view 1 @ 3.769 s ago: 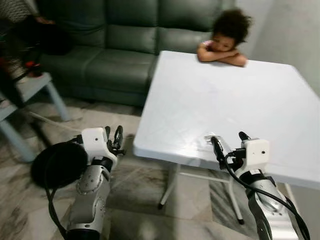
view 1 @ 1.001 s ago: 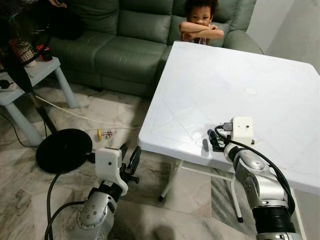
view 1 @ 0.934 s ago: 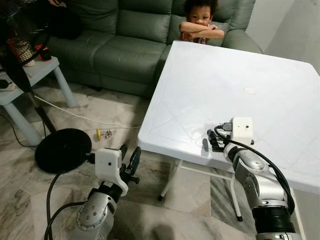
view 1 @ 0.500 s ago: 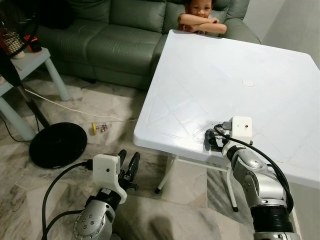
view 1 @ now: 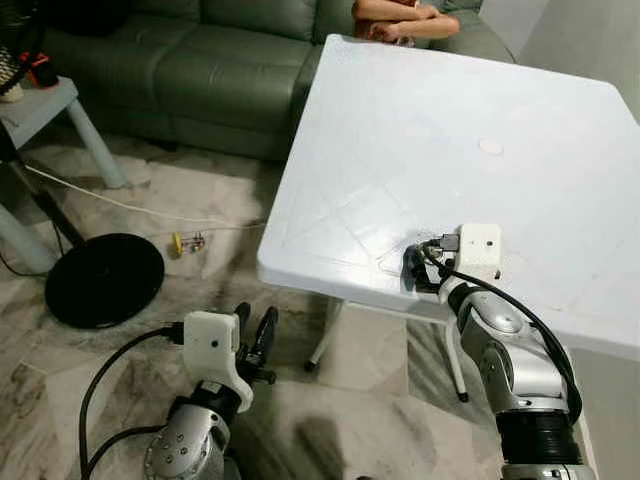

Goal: Hang keys on a hook

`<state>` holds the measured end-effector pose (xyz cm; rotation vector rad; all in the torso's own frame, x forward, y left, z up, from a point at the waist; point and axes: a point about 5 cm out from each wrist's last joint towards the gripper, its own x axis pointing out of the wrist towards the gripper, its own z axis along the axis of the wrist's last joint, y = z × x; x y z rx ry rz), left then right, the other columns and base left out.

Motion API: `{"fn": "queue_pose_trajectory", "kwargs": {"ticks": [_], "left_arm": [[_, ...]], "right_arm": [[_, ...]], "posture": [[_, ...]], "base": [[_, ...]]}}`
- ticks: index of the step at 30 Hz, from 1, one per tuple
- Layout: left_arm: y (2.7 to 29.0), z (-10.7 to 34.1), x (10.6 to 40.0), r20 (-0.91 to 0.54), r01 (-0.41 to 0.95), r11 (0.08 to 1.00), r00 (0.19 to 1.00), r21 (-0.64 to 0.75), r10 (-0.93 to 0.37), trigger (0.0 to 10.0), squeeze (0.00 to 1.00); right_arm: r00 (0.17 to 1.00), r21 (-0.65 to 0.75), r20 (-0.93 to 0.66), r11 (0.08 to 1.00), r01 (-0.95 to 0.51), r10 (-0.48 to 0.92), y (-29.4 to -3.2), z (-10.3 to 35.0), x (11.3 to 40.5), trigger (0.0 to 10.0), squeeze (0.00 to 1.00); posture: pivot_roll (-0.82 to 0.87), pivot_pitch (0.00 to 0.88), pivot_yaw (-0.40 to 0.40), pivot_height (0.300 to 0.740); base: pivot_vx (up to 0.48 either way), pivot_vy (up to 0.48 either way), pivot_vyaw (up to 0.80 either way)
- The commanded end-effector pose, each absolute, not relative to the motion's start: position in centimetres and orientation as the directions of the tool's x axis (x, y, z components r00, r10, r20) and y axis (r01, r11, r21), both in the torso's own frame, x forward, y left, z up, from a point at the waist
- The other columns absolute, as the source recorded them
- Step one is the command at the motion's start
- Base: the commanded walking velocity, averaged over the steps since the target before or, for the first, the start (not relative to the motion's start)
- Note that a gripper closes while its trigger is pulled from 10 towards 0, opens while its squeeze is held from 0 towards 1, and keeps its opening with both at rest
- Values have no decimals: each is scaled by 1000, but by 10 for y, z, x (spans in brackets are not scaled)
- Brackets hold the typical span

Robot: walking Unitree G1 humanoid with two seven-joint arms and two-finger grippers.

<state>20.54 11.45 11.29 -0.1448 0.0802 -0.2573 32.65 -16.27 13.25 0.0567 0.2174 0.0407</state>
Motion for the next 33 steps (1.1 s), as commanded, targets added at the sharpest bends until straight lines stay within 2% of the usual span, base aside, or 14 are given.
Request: {"fn": "queue_pose_trajectory", "kwargs": {"ticks": [1,9,10,11,12,13,22,26,27,28,33], "left_arm": [[112,114,202,-66,253,956,962,-149,-265,10000,0],[114,115,201,-73,240,960,965,-145,-253,10000,0],[114,115,200,-74,239,960,965,-144,-251,10000,0],[114,115,200,-74,239,960,965,-143,-251,10000,0],[114,115,200,-74,239,961,965,-143,-251,10000,0],[114,115,200,-75,238,961,965,-140,-250,10000,0],[115,115,201,-78,235,963,966,-132,-246,10000,0],[115,115,200,-77,230,965,967,-129,-241,10000,0],[115,115,200,-78,229,965,968,-128,-240,10000,0],[115,115,200,-78,229,965,968,-128,-240,10000,0],[115,116,200,-79,227,966,968,-126,-238,10000,0]], "right_arm": [[971,65,-234,997,-30,44,-163,125,325,10000,0],[973,82,-223,996,-44,61,-161,121,325,10000,0],[972,79,-225,996,-47,64,-161,120,325,4353,0],[972,78,-225,996,-49,66,-161,119,325,3725,0],[972,78,-225,996,-50,67,-161,119,325,3725,0],[972,79,-226,995,-53,70,-161,118,325,0,0],[974,80,-214,995,-60,76,-159,117,328,0,0],[973,88,-217,994,-58,76,-158,116,329,1451,0],[973,93,-215,994,-60,79,-157,115,330,235,0],[973,93,-216,994,-61,80,-156,115,330,0,0],[973,99,-214,993,-66,86,-153,116,331,0,0]], "posture": [[153,249,-119,740],[157,262,-118,740],[159,266,-118,740],[159,266,-118,740],[161,267,-118,740],[161,268,-118,740],[165,273,-116,740],[169,274,-116,740],[170,275,-116,740],[172,274,-116,740],[175,274,-117,740]], "base": [[0,0,0],[0,0,0],[0,0,0],[0,0,0],[0,0,0],[0,0,0],[0,0,0],[0,0,0],[0,0,0],[0,0,0],[0,0,0]]}}
